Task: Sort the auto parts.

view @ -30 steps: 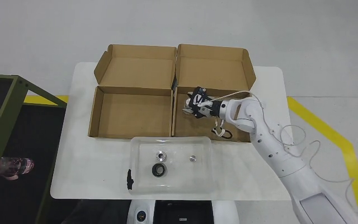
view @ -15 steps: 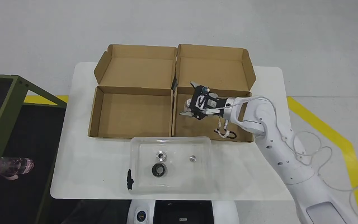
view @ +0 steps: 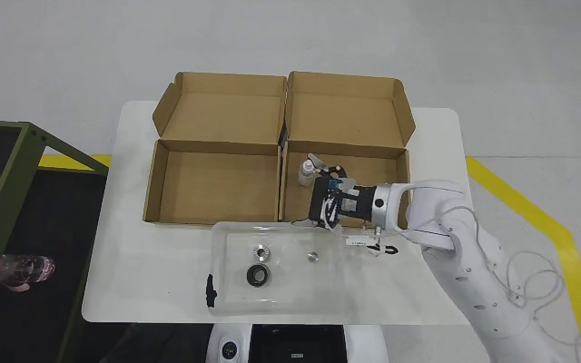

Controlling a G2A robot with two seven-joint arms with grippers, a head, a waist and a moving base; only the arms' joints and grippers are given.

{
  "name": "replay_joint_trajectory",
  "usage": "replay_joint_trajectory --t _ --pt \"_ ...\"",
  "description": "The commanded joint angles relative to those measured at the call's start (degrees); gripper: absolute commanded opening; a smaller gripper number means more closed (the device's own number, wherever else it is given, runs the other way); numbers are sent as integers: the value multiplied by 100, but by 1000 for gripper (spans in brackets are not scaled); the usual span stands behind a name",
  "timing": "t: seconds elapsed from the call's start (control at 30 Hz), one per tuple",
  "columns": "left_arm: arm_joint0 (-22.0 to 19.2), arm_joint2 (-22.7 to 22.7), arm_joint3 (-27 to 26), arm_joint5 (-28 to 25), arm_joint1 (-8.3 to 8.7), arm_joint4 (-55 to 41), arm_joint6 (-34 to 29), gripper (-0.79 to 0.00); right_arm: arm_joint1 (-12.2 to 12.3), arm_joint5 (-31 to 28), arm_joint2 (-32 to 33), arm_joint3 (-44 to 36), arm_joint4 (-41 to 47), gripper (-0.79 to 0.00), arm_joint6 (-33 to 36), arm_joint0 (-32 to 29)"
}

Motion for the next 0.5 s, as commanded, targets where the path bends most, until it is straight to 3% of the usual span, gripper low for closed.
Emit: replay_joint_trajectory --t 0.0,0.47 --pt "0 0 0 0 0 0 0 0 18 -40 -47 -169 20 0 119 -123" --pt "0 0 0 0 0 0 0 0 177 -323 -268 -880 7 0 1049 -800"
